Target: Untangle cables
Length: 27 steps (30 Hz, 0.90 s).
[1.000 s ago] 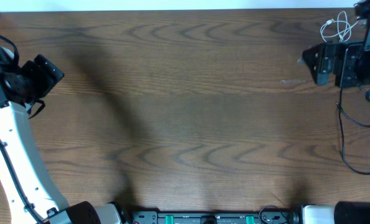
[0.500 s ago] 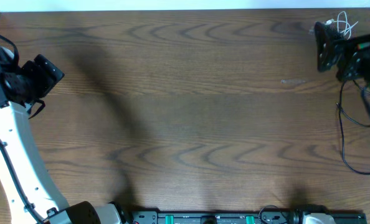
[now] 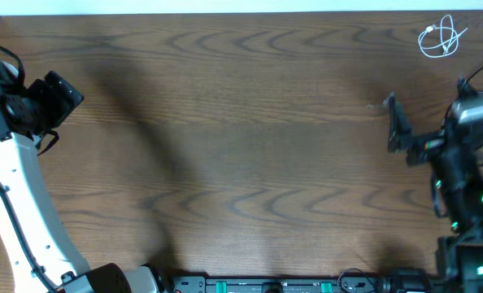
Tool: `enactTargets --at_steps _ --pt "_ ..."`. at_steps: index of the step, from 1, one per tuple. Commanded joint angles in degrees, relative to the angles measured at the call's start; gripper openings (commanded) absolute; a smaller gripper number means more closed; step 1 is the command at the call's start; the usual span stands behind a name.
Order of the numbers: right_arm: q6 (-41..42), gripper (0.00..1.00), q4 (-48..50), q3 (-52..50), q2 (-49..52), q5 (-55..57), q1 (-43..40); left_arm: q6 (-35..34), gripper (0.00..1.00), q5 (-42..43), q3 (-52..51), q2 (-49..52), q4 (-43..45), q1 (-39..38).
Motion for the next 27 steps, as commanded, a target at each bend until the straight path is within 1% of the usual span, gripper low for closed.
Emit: enactTargets --at_steps 1,6,14,27 --pt "-1.01 0.99 4.04 -8.61 -5.77 0.66 -0.46 -0.15 0.96 -0.20 0.17 0.44 -0.11 -0.22" --pt "-1.01 0.99 10.05 -19.78 -13.84 0.68 -0.46 -0.15 0.96 -0.17 0.17 0.44 -0.11 -0.22" --pt "-0.98 0.99 11.43 -31.93 -24.85 0.66 -0.31 -0.15 0.96 -0.17 0.17 0.44 -0.11 -0.22" --pt "-0.96 0.99 11.15 -41.48 -33.92 0.63 -0.31 -0.15 0.96 -0.17 0.17 0.44 -0.11 -0.22"
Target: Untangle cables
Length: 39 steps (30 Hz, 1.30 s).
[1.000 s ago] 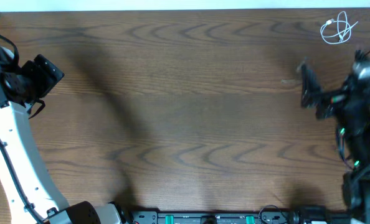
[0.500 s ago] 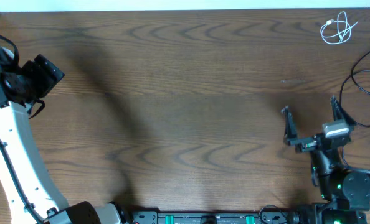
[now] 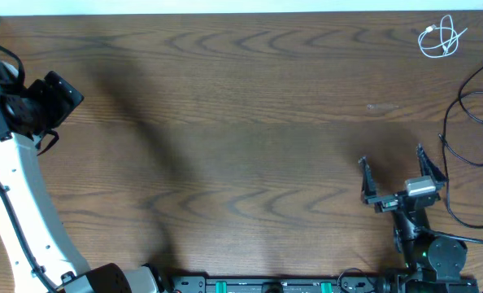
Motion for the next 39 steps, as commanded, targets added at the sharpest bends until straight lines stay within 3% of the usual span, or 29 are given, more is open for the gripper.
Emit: enactTargets --at_steps 1,8,39 --pt "-0.42 0.99 0.00 -1.97 -1.81 0.42 -0.31 -0.11 0.96 -0.20 0.17 0.44 -0.15 -0.22" --pt "-0.35 0.99 -10.01 -2.51 -2.43 0.09 -0.31 -0.11 0.96 -0.17 0.17 0.44 -0.15 -0.22" --pt "2.19 0.99 -10.08 -2.51 -2.34 0.07 -0.31 -0.11 0.96 -0.17 0.17 0.44 -0.15 -0.22"
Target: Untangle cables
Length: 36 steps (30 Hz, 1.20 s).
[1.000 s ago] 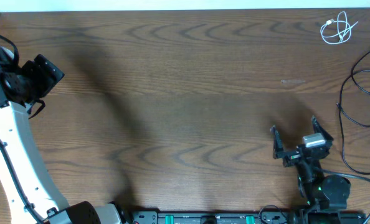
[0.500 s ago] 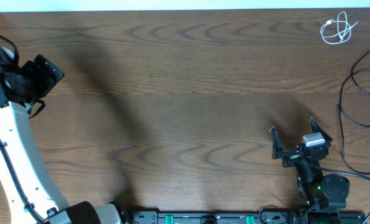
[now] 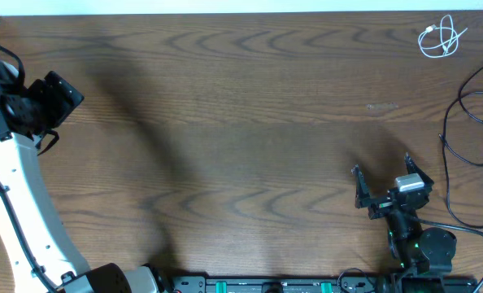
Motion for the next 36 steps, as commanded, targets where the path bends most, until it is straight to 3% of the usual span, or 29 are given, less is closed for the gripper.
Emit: enactTargets --at_steps 1,10,15,19,26,36 --pt "0.68 0.99 -0.24 -0.09 -0.31 0.07 -0.31 -0.11 0.96 -0.15 0.17 0.44 -0.15 -0.22" --pt "0.68 0.99 -0.24 -0.09 -0.31 0.07 -0.31 0.42 0.96 -0.83 0.02 -2.49 0.00 -1.16" --pt "0.68 0.99 -0.24 -0.09 -0.31 0.07 -0.31 1.64 0.96 -9.81 -4.35 -9.01 0.81 -5.88" --pt "0.68 0.99 -0.22 -0.09 -0.31 0.07 -0.31 1.62 0.96 -9.79 -14.08 -16.50 10.71 -9.99" --pt "0.68 0.99 -0.24 -0.09 -0.31 0.07 -0.31 1.62 0.96 -9.77 -40.61 -35.06 39.34 -17.79" --pt "0.68 0.99 -0.24 -0.09 -0.31 0.09 -0.31 1.57 0.96 -9.14 -65.72 -54.01 59.52 -22.69"
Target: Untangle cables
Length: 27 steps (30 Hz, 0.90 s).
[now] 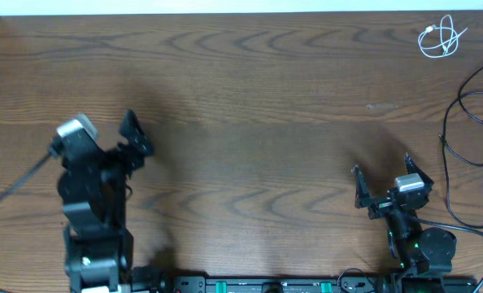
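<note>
A small white cable (441,37) lies coiled at the far right corner of the table. A long black cable (467,122) loops loosely along the right edge, and part of it runs off the frame. My right gripper (385,176) hovers near the front right, to the left of the black cable, open and holding nothing. My left gripper (136,137) is over the left middle of the table, far from both cables. Its fingers look spread with nothing between them.
The brown wooden table (250,122) fills the view. A thin dark lead (14,189) runs from the left arm toward the left edge. The black rail (266,285) with the arm bases lines the front edge.
My left arm was folded at the far left edge; it now stands over the left middle of the table, gripper pointing right. The right arm and both cables have not moved.
At first my right arm was over the right edge, hiding the black cable there. Then it stood at the front right, open, and the black cable lay in view. It turned slightly after that. The left arm stayed at the left edge until now.
</note>
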Tool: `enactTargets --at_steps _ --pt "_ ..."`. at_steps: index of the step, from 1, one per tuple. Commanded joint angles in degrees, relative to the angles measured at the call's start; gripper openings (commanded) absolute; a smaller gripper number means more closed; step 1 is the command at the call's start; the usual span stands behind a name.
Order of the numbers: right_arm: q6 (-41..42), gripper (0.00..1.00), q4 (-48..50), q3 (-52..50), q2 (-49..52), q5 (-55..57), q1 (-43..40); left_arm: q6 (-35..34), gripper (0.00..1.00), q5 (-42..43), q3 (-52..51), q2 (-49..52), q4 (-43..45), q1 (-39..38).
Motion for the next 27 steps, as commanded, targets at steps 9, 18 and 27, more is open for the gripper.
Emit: enactTargets --at_steps 9,18,27 --pt "0.66 0.99 -0.26 -0.09 -0.31 0.04 -0.31 0.92 0.96 -0.28 -20.46 -19.17 11.41 -3.37" --pt "0.66 0.99 -0.26 -0.09 -0.31 0.04 -0.31 0.98 0.96 -0.55 -28.28 -28.98 11.47 -3.37" --pt "0.66 0.99 -0.26 -0.09 -0.31 0.04 -0.31 0.98 0.96 -0.55 -32.52 -34.69 11.61 -3.37"
